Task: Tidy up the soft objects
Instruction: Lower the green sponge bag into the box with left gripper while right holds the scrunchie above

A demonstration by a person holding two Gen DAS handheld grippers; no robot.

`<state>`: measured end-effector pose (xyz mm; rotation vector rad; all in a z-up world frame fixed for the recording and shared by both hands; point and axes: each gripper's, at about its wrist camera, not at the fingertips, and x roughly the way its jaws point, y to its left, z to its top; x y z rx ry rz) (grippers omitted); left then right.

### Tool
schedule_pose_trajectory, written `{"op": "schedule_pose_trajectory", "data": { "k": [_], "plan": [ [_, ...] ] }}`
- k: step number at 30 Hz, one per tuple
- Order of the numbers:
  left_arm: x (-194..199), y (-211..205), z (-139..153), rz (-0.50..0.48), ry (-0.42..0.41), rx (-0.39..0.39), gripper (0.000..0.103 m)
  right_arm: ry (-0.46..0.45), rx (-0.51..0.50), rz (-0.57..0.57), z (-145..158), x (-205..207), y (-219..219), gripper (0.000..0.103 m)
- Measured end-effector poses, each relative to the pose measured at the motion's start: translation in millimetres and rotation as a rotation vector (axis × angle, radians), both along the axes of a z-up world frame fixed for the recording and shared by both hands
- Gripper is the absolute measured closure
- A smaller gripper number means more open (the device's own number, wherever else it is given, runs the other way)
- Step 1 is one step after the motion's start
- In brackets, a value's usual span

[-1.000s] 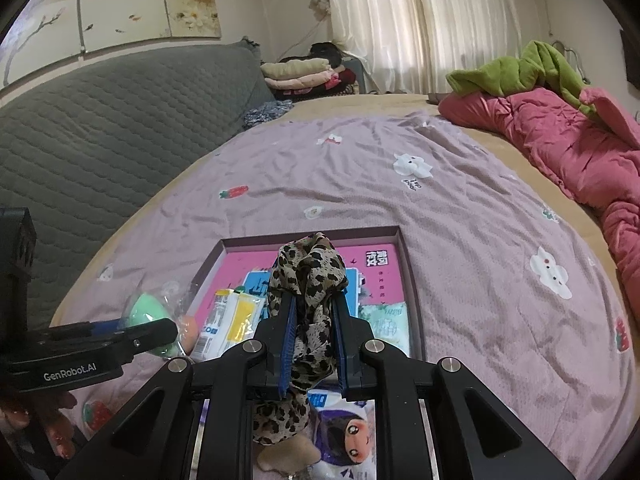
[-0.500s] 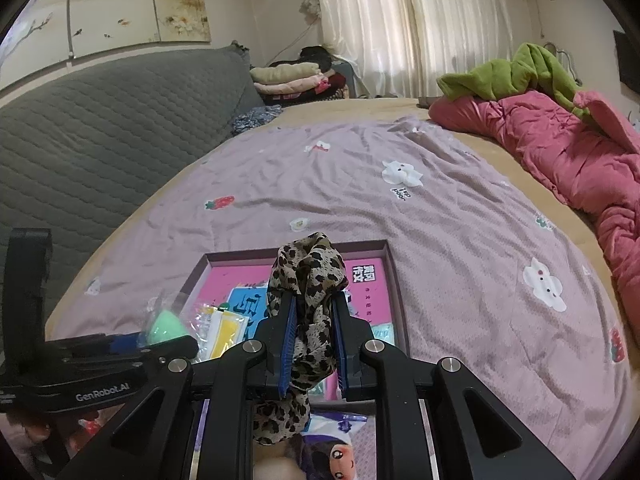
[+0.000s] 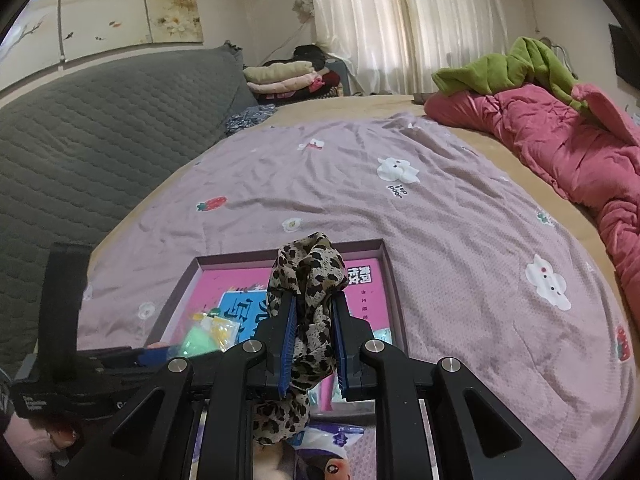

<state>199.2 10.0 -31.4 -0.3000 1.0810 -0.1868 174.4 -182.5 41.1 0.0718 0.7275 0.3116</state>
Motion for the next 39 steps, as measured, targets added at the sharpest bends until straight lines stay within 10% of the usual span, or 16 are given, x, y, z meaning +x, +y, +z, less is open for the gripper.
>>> {"op": "schedule_pose_trajectory", "data": {
  "k": [27,39],
  "plan": [
    [2,-16,-31,-0.053,0.066,0.022,0.053,0.082,0.025,-0.085,-44,30,5,0.084],
    [2,-16,-32,-0.062,0.067,0.024,0.053,0.085,-0.165,-0.061,-69,28,23,0.083]
  ]
}}
